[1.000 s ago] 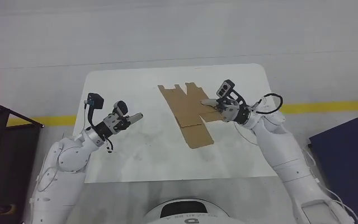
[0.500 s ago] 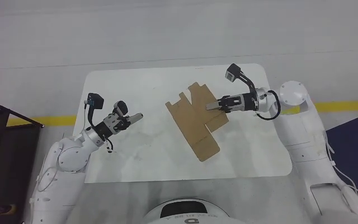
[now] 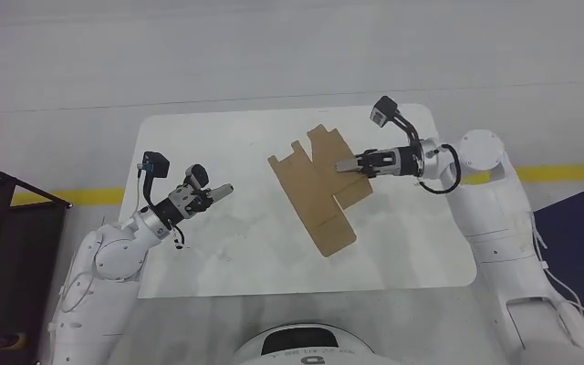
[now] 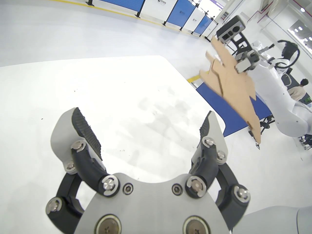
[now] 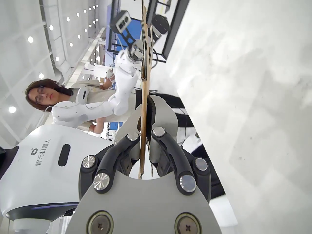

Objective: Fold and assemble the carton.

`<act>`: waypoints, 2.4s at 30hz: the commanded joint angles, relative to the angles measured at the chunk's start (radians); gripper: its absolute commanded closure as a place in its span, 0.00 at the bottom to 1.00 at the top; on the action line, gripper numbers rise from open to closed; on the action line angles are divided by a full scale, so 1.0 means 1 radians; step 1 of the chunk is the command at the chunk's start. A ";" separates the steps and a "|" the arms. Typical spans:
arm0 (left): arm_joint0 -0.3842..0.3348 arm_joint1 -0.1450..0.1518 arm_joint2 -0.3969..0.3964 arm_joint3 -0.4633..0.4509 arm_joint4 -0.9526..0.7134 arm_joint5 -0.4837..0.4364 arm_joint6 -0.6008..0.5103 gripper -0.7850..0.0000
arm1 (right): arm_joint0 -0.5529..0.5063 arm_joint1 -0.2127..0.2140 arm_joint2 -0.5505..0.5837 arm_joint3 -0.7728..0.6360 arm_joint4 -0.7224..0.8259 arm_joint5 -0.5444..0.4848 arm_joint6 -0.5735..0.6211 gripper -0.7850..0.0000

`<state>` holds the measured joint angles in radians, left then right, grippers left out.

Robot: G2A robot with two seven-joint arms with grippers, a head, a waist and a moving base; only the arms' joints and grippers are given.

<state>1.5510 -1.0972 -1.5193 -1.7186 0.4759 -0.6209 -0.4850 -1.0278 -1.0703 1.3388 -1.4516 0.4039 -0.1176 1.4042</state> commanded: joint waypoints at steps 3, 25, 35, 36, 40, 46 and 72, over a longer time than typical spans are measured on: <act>-0.008 0.002 0.016 -0.035 0.057 -0.010 -0.012 0.00 | 0.107 -0.007 -0.033 0.133 0.084 -0.041 0.119 1.00; -0.075 0.012 0.074 0.066 -0.736 -0.032 -0.264 0.00 | 0.261 0.023 -0.184 0.248 0.088 -0.183 0.116 1.00; -0.130 -0.005 0.192 0.202 -1.232 0.134 -0.482 0.51 | 0.252 0.022 -0.205 0.159 0.116 -0.167 0.132 1.00; -0.143 -0.006 0.199 0.208 -1.223 0.139 -0.498 0.52 | 0.258 0.022 -0.218 0.151 0.098 -0.167 0.132 1.00; -0.178 -0.012 0.234 0.209 -1.231 0.140 -0.554 0.51 | 0.286 0.025 -0.281 0.143 0.066 -0.153 0.132 1.00; -0.209 -0.019 0.260 0.224 -1.252 0.125 -0.610 0.54 | 0.322 0.031 -0.343 0.172 0.099 -0.159 0.132 1.00; -0.301 -0.033 0.338 0.264 -1.156 0.118 -0.682 1.00 | 0.417 0.048 -0.495 0.231 0.213 -0.167 0.132 1.00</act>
<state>1.2515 -1.1300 -1.1834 -1.4553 -0.6785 -0.5030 -1.1655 -0.6122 -1.0222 0.8476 -1.2220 0.6162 -0.2842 1.5359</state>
